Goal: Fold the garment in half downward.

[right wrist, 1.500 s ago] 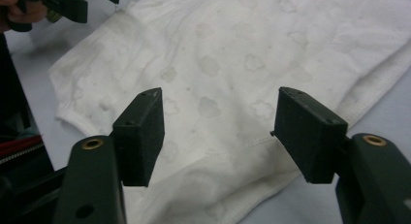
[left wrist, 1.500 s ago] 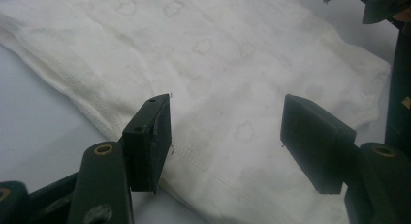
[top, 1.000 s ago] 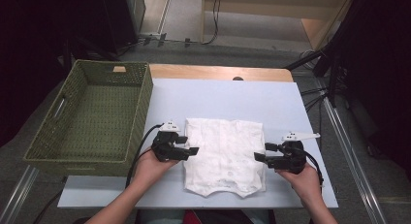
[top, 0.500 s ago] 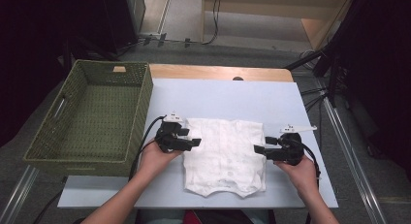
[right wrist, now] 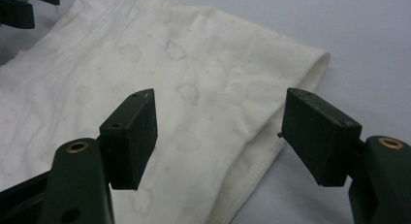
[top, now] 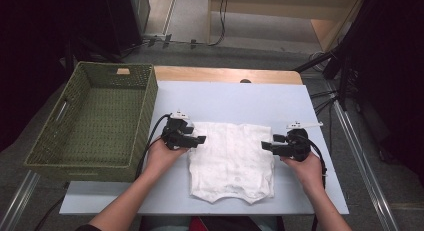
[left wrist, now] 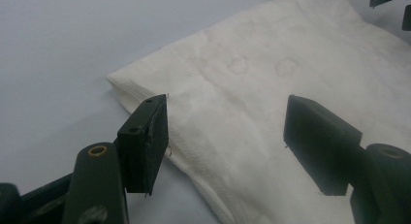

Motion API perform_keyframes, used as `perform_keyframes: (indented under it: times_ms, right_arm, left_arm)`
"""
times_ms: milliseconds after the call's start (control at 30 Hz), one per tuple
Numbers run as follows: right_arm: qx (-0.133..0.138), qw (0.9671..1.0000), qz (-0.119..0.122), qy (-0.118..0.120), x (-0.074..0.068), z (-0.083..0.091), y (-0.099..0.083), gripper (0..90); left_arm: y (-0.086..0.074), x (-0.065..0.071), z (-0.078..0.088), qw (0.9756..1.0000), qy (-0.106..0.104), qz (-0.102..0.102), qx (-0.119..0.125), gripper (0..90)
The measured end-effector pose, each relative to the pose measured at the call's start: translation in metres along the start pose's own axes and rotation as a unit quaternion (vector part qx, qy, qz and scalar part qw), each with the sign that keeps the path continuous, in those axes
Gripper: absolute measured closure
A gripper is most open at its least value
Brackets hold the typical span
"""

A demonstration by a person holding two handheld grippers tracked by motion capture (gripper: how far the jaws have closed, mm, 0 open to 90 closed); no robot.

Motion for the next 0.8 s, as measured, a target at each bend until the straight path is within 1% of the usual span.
perform_keyframes:
  times_ms: [100, 300, 433, 500, 567, 633, 800]
  right_arm:
    - [-0.001, 1.0000, 0.000, -0.004, 0.003, -0.003, 0.002, 27.3]
    - [-0.004, 0.9999, -0.006, -0.012, 0.010, -0.007, 0.003, 28.0]
    - [-0.003, 0.9998, -0.011, -0.019, 0.016, -0.010, 0.004, 28.2]
    - [-0.005, 0.9996, -0.013, -0.024, 0.018, -0.011, 0.005, 28.2]
    - [-0.006, 0.9995, -0.012, -0.028, 0.021, -0.013, 0.006, 28.3]
    - [-0.008, 0.9994, -0.012, -0.031, 0.022, -0.015, 0.007, 28.4]
    - [-0.011, 0.9990, -0.011, -0.041, 0.026, -0.022, 0.009, 29.0]
  left_arm:
    - [0.000, -0.004, -0.002, 1.0000, 0.005, 0.002, -0.002, 33.1]
    - [-0.001, -0.014, -0.005, 0.9998, 0.021, 0.001, -0.006, 33.1]
    - [-0.002, -0.018, -0.008, 0.9990, 0.042, -0.012, -0.006, 33.2]
    - [-0.003, -0.019, -0.009, 0.9986, 0.049, -0.018, -0.006, 33.2]
    - [-0.003, -0.020, -0.011, 0.9985, 0.052, -0.018, -0.005, 33.2]
    - [-0.003, -0.021, -0.014, 0.9985, 0.053, -0.012, -0.002, 33.3]
    - [-0.004, -0.024, -0.020, 0.9984, 0.055, -0.005, -0.006, 33.5]
Point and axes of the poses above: each handheld gripper's, and its own axes: z roughly backward along the jaws, y roughly out of its top, x roughly to its right, the point moved 7 cm from there along -z, roughly forward along the jaws, and after that the axes turned 2 degrees about x, right-handed, at the moved point
